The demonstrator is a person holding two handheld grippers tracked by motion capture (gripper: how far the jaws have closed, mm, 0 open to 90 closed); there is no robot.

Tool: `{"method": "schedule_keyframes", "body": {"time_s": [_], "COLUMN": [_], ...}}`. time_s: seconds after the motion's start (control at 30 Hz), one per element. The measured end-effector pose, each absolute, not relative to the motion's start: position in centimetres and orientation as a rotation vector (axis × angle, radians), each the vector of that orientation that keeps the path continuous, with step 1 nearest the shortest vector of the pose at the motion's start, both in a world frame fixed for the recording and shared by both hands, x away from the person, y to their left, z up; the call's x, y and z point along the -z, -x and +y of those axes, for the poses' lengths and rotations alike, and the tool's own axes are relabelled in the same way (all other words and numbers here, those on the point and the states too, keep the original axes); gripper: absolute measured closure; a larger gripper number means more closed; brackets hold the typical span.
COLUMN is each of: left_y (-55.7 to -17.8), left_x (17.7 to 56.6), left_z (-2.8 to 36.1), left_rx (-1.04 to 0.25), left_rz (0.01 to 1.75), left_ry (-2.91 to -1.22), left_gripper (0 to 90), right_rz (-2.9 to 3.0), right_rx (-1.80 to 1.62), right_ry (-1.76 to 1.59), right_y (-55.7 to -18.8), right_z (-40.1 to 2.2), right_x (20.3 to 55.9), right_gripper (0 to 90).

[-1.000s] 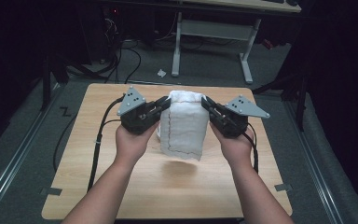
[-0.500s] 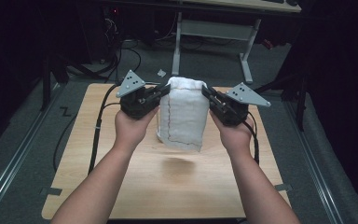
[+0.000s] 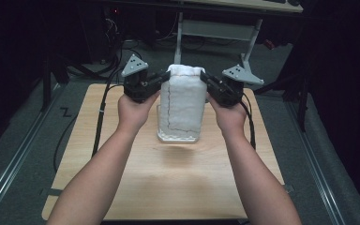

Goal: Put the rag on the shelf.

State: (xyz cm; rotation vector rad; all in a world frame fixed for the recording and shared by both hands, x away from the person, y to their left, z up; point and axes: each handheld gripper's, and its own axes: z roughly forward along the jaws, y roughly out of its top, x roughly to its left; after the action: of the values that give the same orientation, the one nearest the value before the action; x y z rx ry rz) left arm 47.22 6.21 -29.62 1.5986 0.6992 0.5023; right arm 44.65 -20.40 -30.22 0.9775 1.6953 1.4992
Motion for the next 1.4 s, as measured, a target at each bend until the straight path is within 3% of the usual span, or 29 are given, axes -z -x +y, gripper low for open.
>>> {"method": "schedule_keyframes", "body": {"time_s": [0.43,0.87,1.4], "left_y": [-51.4,-55.0,-56.5], "left_x": [30.7,33.5,36.7], "left_z": [6.0,5.3,5.1], "left_rx": [-0.516,-0.508,-0.469], "left_rz": [0.773,0.839,0.938], "left_ry": [-1.600,-1.629,-1.739], "left_gripper": [82.7,82.2,78.0], "right_rz": [1.760,1.814,1.922], "right_rx": [-1.436,-1.384,-1.275], "right_ry": [-0.976,-1.049,-1.127], "right_y": [-48.9,-52.8,-55.4], "right_z": [-20.0,-20.2,-19.4], "right_x": [30.2,32.5,35.2], "right_gripper": [85.6,85.4,81.5]}}
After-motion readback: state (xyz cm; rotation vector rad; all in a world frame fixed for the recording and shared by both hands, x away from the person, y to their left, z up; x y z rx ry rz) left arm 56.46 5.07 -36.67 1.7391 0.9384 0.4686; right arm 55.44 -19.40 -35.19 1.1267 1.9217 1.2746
